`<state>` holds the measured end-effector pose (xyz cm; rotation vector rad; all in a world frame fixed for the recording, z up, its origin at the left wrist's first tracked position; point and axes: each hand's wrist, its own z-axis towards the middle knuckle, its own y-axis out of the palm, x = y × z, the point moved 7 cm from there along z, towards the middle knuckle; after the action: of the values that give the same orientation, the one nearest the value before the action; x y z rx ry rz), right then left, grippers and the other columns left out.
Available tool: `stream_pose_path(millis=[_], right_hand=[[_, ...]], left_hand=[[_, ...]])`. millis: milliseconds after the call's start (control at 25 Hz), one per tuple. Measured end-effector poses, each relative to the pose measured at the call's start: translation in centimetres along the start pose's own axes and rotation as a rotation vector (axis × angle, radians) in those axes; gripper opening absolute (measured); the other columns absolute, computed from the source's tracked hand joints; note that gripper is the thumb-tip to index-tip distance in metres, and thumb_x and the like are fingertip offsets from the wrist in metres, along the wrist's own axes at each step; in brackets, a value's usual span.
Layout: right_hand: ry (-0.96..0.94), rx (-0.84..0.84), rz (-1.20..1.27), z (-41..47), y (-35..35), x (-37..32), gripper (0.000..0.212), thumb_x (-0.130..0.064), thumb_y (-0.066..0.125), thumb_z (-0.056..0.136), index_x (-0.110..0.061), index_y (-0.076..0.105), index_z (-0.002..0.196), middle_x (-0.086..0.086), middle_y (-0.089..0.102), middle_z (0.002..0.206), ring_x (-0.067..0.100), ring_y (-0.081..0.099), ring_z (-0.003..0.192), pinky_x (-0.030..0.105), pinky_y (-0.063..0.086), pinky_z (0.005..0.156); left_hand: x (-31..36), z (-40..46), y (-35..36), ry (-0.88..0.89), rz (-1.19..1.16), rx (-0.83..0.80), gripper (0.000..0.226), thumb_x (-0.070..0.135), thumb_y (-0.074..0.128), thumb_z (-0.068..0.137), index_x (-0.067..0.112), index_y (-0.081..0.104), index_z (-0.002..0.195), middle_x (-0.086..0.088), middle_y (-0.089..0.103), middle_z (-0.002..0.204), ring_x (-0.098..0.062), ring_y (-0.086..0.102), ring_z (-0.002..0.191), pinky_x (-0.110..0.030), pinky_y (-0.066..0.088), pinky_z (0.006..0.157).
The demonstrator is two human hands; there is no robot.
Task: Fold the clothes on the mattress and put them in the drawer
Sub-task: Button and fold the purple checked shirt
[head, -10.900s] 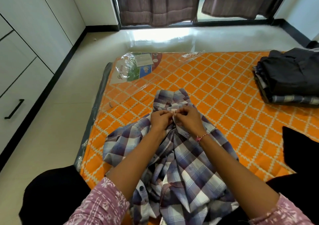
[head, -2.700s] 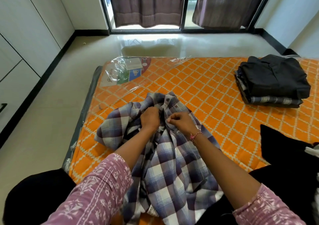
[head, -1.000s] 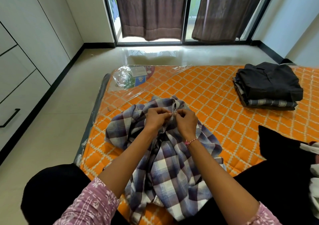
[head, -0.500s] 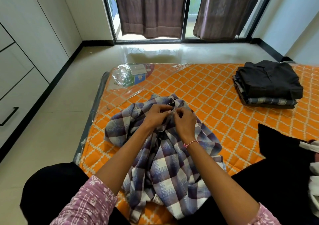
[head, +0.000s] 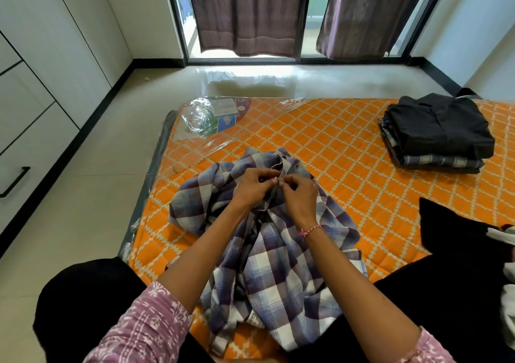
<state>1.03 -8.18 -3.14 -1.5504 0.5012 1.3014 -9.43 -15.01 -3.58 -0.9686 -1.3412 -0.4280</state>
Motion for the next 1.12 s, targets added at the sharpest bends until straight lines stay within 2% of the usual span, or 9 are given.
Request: stream_pose_path(millis=[120,320,440,520,640,800,960,1040,1120], right_hand=[[0.026,-0.024,0.023,0.1,0.2,0.4,0.013,-0.006,0.063,0.088,-0.002,0.073,0.095,0.011,0.072,0.09,0.01,0.058,0.076,0.009,0.042,0.061],[0.126,-0.169,0.058,0.8,0.7,1.1,0.02,-0.002,0.054,0.09,-0.004,0.073,0.094,0.013,0.071,0.088,0.02,0.064,0.076,0.036,0.055,0.069],[0.111,-0.193,0.117,0.7,0.4,0.8,0.017,0.002,0.057,0.088,-0.007,0.07,0.082,0.013,0.068,0.076,0.016,0.063,0.058,0.025,0.055,0.052],[0.026,-0.165,0.055,0.8,0.0,0.3,0.009,-0.003,0.065,0.086,-0.008,0.071,0.081,0.009,0.068,0.074,0.015,0.062,0.057,0.024,0.054,0.055],[-0.041,-0.141,-0.023,1.1,0.0,0.0,0.005,-0.008,0.07,0.083,-0.004,0.072,0.084,0.008,0.069,0.079,0.016,0.061,0.069,0.027,0.054,0.066],[-0.094,-0.057,-0.093,0.7,0.2,0.2,0.002,-0.005,0.067,0.084,-0.005,0.069,0.083,0.003,0.065,0.077,0.01,0.057,0.069,0.007,0.04,0.058],[-0.127,0.003,-0.068,0.2,0.4,0.1,0.001,-0.005,0.069,0.082,-0.004,0.068,0.083,-0.001,0.062,0.074,0.004,0.053,0.064,0.001,0.039,0.057],[-0.038,-0.031,0.0,0.7,0.4,1.0,0.006,-0.009,0.071,0.082,-0.003,0.07,0.082,0.005,0.068,0.077,0.012,0.06,0.067,0.011,0.049,0.063],[0.057,-0.101,0.048,0.9,0.5,1.6,0.012,-0.011,0.069,0.084,0.001,0.07,0.082,0.014,0.069,0.077,0.027,0.065,0.073,0.037,0.057,0.07]], left_hand=[[-0.1,0.3,0.0,0.006,0.073,-0.018,0.029,0.0,0.059,0.09,-0.004,0.062,0.119,-0.018,0.066,0.116,-0.024,0.061,0.111,-0.036,0.048,0.099],[-1.2,-0.2,-0.5,-0.022,0.028,0.129,0.023,0.003,0.063,0.087,0.002,0.069,0.109,-0.013,0.07,0.105,-0.02,0.065,0.099,-0.033,0.053,0.09],[-1.4,-0.4,-0.7,-0.028,0.0,0.204,0.018,0.006,0.068,0.084,0.005,0.072,0.102,-0.01,0.072,0.097,-0.016,0.067,0.09,-0.03,0.055,0.084],[-1.5,-0.5,-0.6,-0.038,-0.037,0.209,0.018,0.005,0.068,0.084,0.005,0.072,0.101,-0.01,0.072,0.097,-0.016,0.067,0.089,-0.03,0.056,0.083],[-2.1,-0.6,-0.2,-0.122,-0.216,0.199,0.018,0.001,0.061,0.088,0.0,0.069,0.103,-0.016,0.07,0.101,-0.025,0.068,0.093,-0.034,0.057,0.083],[-2.2,-1.1,0.7,-0.17,-0.37,0.196,0.01,0.001,0.064,0.086,0.003,0.065,0.096,-0.016,0.068,0.097,-0.025,0.066,0.094,-0.035,0.057,0.084],[-2.6,-1.0,0.8,-0.295,-0.515,0.29,0.018,-0.008,0.062,0.084,0.008,0.06,0.076,-0.01,0.064,0.077,-0.023,0.064,0.079,-0.034,0.056,0.077],[-2.7,-1.0,0.9,-0.338,-0.577,0.298,0.021,-0.01,0.061,0.084,0.008,0.059,0.074,-0.008,0.063,0.074,-0.018,0.063,0.072,-0.025,0.057,0.065],[-2.6,-0.9,0.9,-0.344,-0.592,0.259,0.02,-0.009,0.061,0.085,0.008,0.059,0.075,-0.007,0.063,0.075,-0.015,0.063,0.07,-0.019,0.056,0.058]])
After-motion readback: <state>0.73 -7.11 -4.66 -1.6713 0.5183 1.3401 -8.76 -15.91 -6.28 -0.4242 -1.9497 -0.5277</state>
